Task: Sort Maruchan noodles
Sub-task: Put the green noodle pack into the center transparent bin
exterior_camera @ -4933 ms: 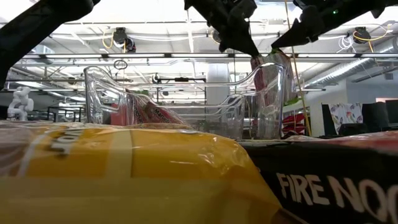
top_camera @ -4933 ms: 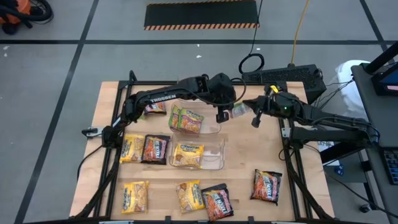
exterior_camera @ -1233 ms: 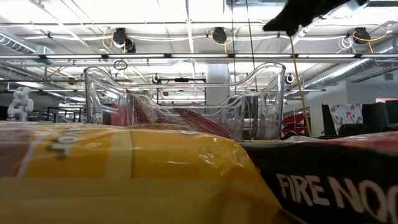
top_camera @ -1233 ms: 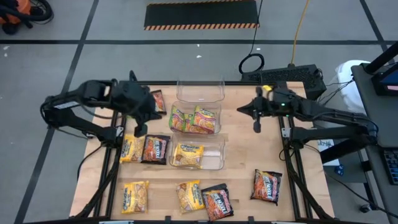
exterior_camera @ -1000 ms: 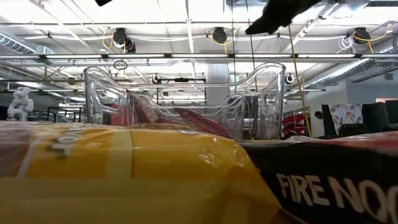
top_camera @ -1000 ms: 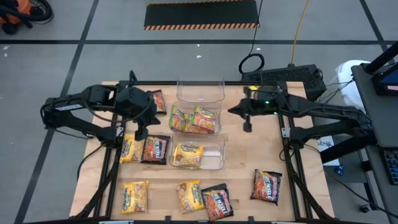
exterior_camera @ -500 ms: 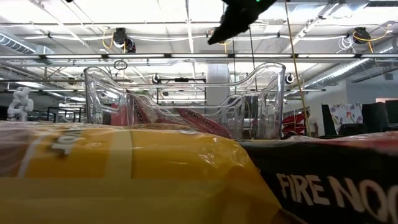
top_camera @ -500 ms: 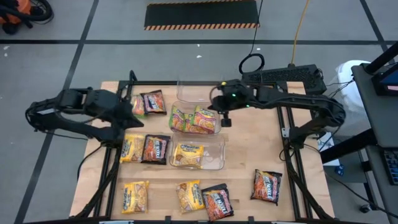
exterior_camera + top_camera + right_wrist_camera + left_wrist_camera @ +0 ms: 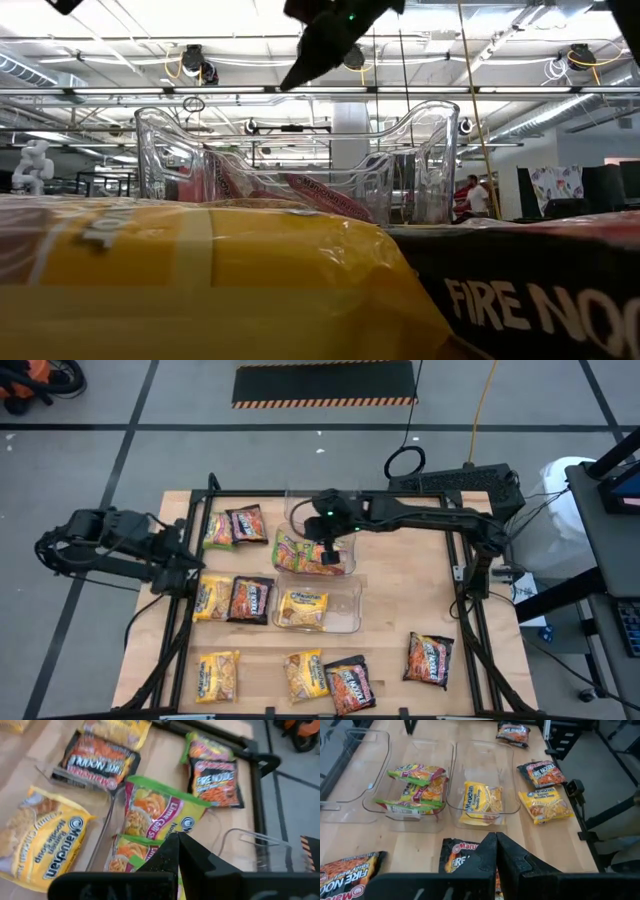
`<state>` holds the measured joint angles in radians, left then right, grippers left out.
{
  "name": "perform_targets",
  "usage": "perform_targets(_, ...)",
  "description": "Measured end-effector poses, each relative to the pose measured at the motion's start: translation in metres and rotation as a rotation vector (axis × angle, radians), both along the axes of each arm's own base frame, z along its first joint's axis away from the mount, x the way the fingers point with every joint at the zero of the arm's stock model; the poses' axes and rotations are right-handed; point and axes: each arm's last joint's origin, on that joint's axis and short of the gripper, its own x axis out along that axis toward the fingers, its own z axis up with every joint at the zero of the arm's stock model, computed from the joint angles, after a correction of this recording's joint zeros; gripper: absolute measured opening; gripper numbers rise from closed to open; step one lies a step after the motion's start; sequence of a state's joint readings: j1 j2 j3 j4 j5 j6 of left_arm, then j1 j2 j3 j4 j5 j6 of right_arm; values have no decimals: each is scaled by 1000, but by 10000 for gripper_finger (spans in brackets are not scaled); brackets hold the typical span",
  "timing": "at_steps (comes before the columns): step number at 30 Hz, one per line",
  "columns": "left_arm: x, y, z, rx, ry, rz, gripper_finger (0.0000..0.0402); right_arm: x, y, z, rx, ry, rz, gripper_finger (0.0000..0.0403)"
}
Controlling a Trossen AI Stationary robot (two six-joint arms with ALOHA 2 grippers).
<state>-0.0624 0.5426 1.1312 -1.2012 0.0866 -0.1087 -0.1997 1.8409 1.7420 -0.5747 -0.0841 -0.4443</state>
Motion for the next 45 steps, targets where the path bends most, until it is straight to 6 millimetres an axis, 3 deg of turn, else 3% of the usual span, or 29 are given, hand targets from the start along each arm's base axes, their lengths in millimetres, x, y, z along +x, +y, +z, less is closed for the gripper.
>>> perform_targets(8,-25,2,0,-11,-89,2,8,8,-2,-28,-54,176,97,0)
perform_targets(13,-28,2,0,-35,-96,23,8,5,-2,-36,-109,251,183,0)
perform_targets(21,-26,3,0,-44,-89,77,8,7,-3,-36,-125,219,184,0)
perform_targets(30,-14,3,0,-59,-45,122,8,-11,-13,-45,23,388,59,0)
perform_targets(35,-6,2,0,-55,-13,123,8,-16,-23,-49,89,395,57,0)
perform_targets(45,-1,2,-1,-68,8,134,8,-37,-29,-96,247,543,-70,0)
